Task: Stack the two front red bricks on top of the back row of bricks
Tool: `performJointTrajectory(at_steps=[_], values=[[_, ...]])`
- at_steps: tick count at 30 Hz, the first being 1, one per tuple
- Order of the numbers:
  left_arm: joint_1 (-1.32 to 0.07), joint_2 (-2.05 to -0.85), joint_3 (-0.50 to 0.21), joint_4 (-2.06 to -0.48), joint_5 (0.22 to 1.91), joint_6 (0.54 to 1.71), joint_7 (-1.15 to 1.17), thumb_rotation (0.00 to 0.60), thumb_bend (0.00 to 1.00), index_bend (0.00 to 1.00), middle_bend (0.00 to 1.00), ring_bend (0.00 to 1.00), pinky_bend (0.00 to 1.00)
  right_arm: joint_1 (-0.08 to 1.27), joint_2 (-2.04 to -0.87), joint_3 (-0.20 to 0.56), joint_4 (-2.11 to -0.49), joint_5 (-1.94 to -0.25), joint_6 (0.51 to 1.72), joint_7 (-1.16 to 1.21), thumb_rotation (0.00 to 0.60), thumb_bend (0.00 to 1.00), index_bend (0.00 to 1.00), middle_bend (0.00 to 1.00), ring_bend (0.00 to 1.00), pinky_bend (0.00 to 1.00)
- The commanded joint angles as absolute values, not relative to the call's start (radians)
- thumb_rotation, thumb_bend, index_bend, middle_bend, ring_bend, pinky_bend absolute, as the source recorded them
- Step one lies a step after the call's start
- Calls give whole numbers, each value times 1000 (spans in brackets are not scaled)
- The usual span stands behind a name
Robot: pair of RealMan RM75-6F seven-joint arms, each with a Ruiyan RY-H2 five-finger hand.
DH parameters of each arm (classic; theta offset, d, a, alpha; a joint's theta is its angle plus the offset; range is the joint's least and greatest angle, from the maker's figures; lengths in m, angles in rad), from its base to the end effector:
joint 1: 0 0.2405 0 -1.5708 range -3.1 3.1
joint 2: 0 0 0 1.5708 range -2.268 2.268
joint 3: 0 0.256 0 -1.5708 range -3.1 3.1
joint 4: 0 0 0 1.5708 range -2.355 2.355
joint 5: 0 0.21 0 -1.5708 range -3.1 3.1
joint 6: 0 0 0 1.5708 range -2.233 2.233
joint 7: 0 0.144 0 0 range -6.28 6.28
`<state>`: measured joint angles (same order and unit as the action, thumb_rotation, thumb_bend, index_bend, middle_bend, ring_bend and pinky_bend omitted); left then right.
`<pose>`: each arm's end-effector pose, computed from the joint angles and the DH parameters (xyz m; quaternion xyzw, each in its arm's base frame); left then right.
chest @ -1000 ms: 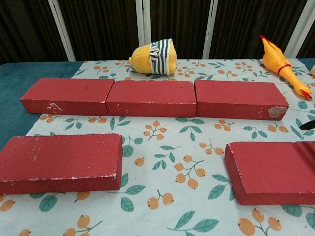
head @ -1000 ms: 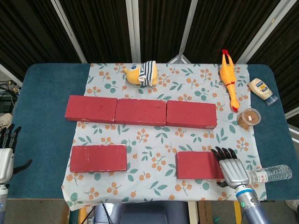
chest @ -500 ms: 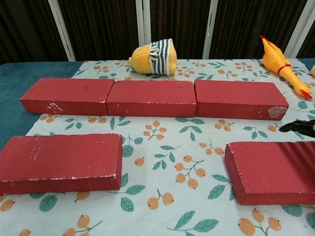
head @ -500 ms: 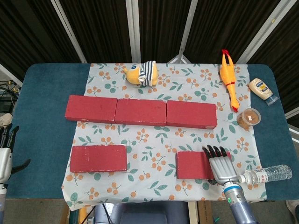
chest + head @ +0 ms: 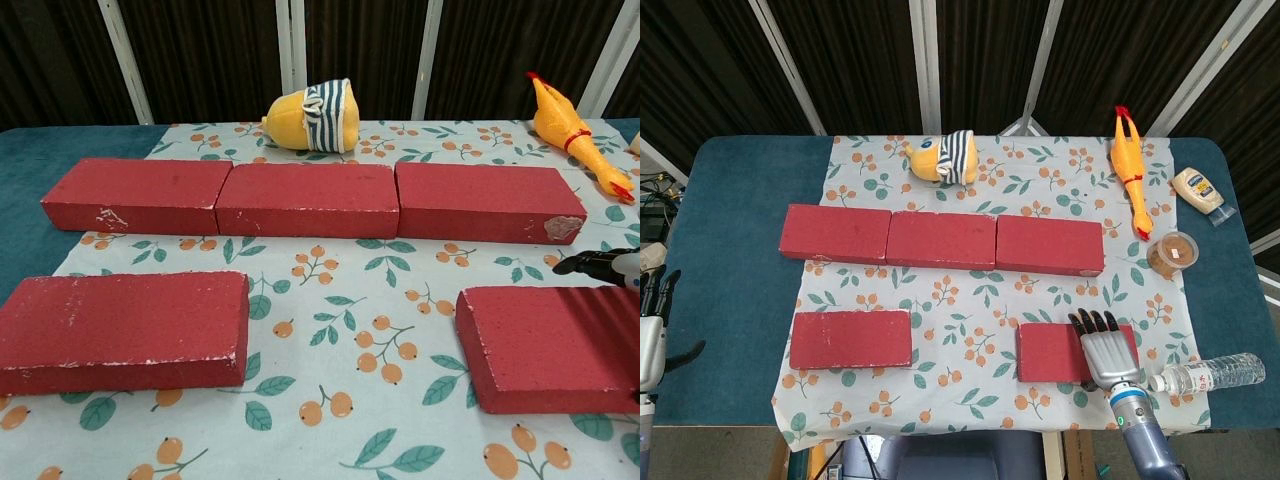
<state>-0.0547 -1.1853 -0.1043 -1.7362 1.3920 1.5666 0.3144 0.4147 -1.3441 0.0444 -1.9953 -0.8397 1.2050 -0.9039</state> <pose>-0.2928 0.1793 0.1516 -0.5558 -0.3553 -0.3511 0.6646 -0.2157 -0.2176 0.0286 0.7271 -0.4390 0.1661 0.5011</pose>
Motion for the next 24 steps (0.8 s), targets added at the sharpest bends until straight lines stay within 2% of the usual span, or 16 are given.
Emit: performJointTrajectory(at_steps=[1, 5, 8, 11, 13, 17, 24], values=[[-55, -1186, -104, -1737, 1391, 1566, 316, 600, 0, 38, 10, 0, 75, 431, -1354, 42, -1989, -817, 1204, -922, 600, 105, 0, 55, 0, 0], [-55, -1186, -105, -1736, 1389, 1566, 316, 600, 0, 37, 10, 0, 75, 447, -1364, 39, -1984, -798, 1210, -941, 600, 105, 0, 115, 0, 0], [-55, -1188, -107, -1737, 1386, 1567, 318, 600, 0, 37, 10, 0, 75, 456, -1372, 35, -1982, -791, 1217, -950, 600, 104, 4, 185, 36, 0], [-56, -1189, -107, -1738, 1383, 1566, 320, 600, 0, 40, 10, 0, 75, 462, -1378, 30, -1979, -790, 1226, -956, 600, 105, 73, 244, 95, 0], [-57, -1189, -107, -1738, 1382, 1564, 320, 600, 0, 45, 10, 0, 75, 466, -1379, 24, -1980, -788, 1224, -959, 600, 105, 153, 270, 128, 0], [-57, -1189, -107, -1741, 1380, 1563, 318, 600, 0, 49, 10, 0, 75, 477, -1371, 19, -1989, -782, 1221, -960, 600, 105, 259, 285, 153, 0], [-56, -1189, -109, -1741, 1377, 1566, 314, 600, 0, 54, 10, 0, 75, 511, -1303, 65, -2069, -793, 1237, -952, 600, 105, 315, 285, 155, 0]])
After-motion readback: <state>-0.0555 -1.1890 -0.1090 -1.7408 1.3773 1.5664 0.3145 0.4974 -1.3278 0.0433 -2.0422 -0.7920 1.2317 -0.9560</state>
